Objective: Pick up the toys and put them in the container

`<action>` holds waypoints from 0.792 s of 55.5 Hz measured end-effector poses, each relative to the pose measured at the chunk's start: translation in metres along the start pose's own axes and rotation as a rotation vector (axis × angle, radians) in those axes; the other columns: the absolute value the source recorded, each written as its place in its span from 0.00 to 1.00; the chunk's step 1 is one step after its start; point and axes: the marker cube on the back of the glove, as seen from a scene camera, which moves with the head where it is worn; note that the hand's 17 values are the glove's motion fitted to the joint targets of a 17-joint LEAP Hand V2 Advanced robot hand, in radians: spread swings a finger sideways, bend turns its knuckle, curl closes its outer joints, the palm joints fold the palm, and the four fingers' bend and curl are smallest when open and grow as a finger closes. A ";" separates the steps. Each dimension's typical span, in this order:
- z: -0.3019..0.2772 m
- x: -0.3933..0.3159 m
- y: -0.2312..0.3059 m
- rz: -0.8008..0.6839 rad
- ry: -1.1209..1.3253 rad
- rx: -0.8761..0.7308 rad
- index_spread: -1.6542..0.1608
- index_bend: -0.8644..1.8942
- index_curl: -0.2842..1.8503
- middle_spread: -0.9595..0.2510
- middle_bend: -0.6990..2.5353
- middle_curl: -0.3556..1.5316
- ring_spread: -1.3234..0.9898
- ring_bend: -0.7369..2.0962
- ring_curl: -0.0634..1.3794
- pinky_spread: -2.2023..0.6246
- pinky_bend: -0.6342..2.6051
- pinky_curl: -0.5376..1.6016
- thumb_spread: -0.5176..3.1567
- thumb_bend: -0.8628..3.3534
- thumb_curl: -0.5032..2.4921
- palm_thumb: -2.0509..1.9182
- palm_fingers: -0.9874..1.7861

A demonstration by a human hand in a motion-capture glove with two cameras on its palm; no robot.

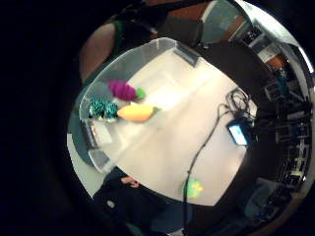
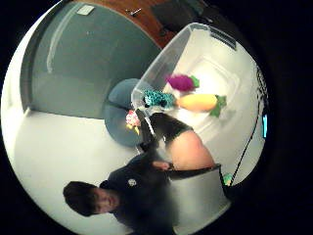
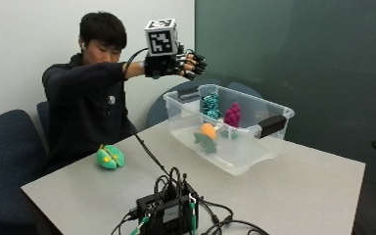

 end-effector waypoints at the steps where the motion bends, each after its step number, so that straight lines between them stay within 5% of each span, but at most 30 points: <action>1: -0.002 0.007 0.007 -0.005 0.002 -0.008 0.83 0.36 0.27 0.78 0.29 0.41 0.55 0.43 0.17 0.76 0.47 0.44 0.47 0.20 0.30 0.54 0.28; 10: 0.044 0.047 0.099 -0.147 0.265 -0.087 0.81 0.37 0.27 0.76 0.29 0.41 0.55 0.41 0.17 0.78 0.44 0.42 0.47 0.20 0.29 0.53 0.33; 29: 0.151 0.160 0.225 -0.039 0.311 -0.332 0.77 0.38 0.29 0.76 0.30 0.41 0.53 0.40 0.18 0.78 0.41 0.41 0.48 0.20 0.28 0.52 0.37; 44: 0.195 0.183 0.253 -0.140 0.335 -0.038 0.77 0.38 0.29 0.73 0.31 0.41 0.49 0.52 0.22 0.74 0.43 0.40 0.50 0.22 0.28 0.55 0.60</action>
